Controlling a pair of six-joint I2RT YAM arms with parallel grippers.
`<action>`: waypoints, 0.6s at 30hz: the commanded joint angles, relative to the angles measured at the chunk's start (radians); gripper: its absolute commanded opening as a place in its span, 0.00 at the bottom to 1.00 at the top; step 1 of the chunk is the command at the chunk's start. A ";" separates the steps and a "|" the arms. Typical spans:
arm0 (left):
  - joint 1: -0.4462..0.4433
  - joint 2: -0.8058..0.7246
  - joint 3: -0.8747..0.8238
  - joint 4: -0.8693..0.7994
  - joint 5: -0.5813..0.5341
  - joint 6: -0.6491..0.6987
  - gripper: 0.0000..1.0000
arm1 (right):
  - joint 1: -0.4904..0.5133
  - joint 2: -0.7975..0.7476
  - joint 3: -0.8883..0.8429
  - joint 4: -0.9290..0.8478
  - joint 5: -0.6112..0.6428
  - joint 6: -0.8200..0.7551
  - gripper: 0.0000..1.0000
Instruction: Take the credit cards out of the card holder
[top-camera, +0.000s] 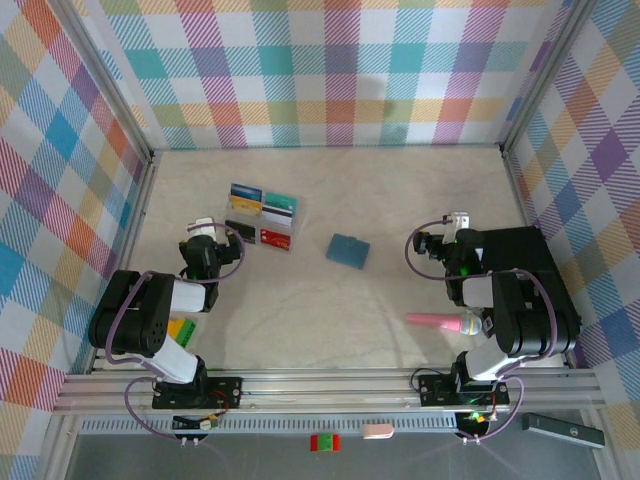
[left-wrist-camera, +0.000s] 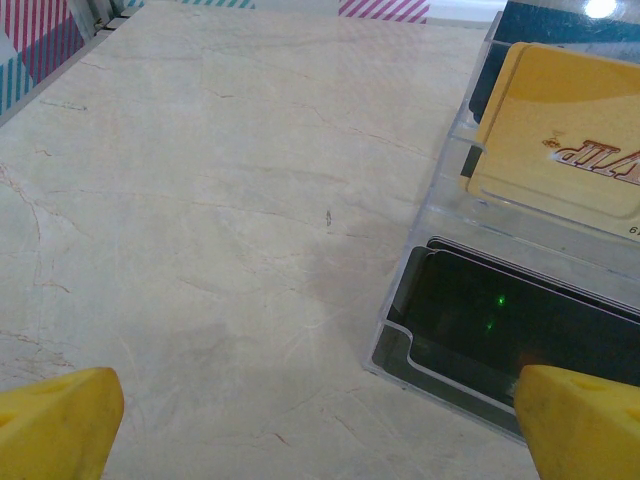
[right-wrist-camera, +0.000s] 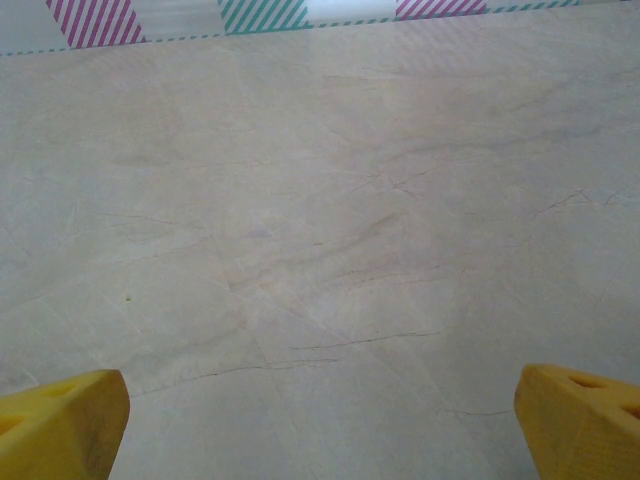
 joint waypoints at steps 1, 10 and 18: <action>-0.005 0.007 0.013 0.017 -0.006 0.011 1.00 | 0.000 0.000 0.015 0.012 -0.003 -0.014 0.99; -0.013 -0.132 0.003 -0.073 -0.026 0.014 1.00 | 0.000 -0.162 0.093 -0.271 0.010 -0.007 0.99; -0.016 -0.395 0.270 -0.725 -0.021 -0.178 1.00 | 0.003 -0.326 0.290 -0.716 -0.091 0.300 0.99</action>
